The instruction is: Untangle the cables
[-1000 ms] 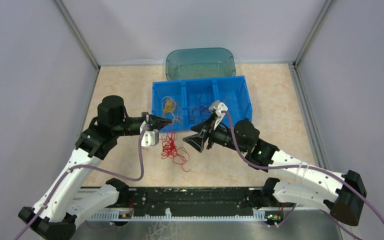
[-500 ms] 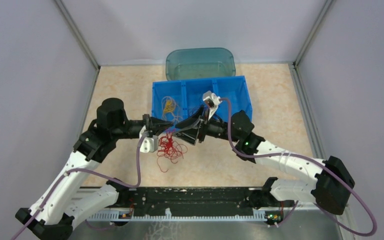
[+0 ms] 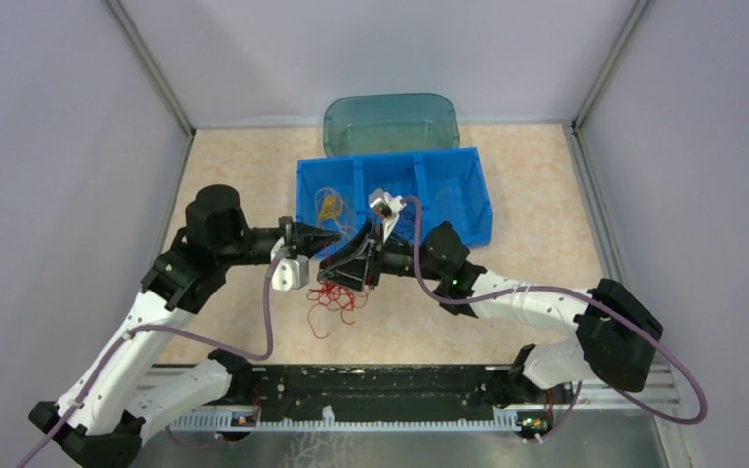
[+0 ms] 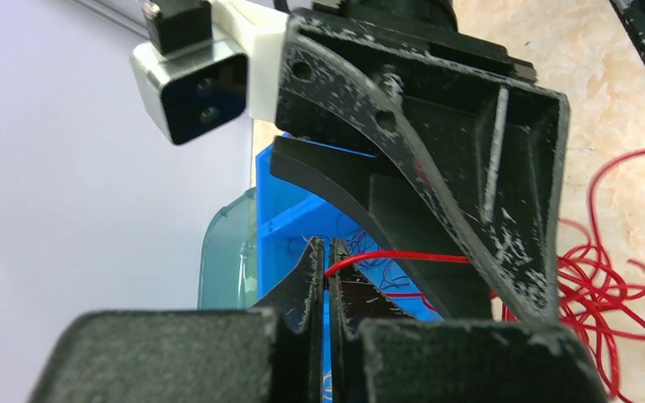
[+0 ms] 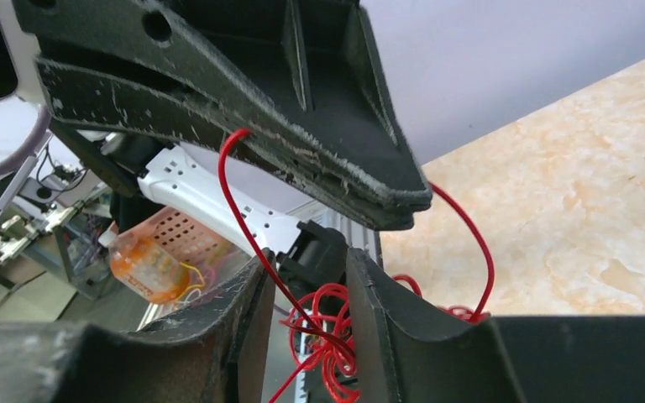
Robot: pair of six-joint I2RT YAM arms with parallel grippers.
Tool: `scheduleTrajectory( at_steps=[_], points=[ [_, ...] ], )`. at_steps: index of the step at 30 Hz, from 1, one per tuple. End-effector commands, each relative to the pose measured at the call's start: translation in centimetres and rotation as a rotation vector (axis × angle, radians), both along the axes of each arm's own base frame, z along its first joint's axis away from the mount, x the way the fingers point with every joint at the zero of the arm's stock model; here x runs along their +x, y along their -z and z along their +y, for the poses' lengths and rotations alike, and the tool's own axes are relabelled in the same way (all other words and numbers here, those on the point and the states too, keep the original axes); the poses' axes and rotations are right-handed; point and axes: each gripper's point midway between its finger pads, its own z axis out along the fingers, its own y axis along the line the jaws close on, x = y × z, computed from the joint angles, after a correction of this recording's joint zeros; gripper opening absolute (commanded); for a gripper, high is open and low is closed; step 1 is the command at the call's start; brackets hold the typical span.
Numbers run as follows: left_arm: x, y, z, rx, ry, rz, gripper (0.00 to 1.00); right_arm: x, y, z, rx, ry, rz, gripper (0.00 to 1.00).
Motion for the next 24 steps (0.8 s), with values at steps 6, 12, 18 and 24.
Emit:
scheduleTrajectory(
  at_steps=[6,12,18,24],
  points=[
    [0.2,-5.2,-1.2,-0.093,0.029,-0.045,0.00,-1.5,-2.0,1.9,0.071,-0.065,-0.033,0.30],
    [0.5,-8.9,-2.0,-0.148,0.045,-0.061,0.00,-1.3,0.2,2.4,0.027,-0.053,-0.013,0.28],
    [0.3,-12.7,-2.2,-0.197,0.055,-0.115,0.00,-1.2,3.2,1.8,-0.034,-0.028,0.010,0.27],
    [0.4,-16.7,-1.9,-0.255,0.042,-0.217,0.00,-1.3,7.2,0.4,-0.103,0.014,0.039,0.27]
  ],
)
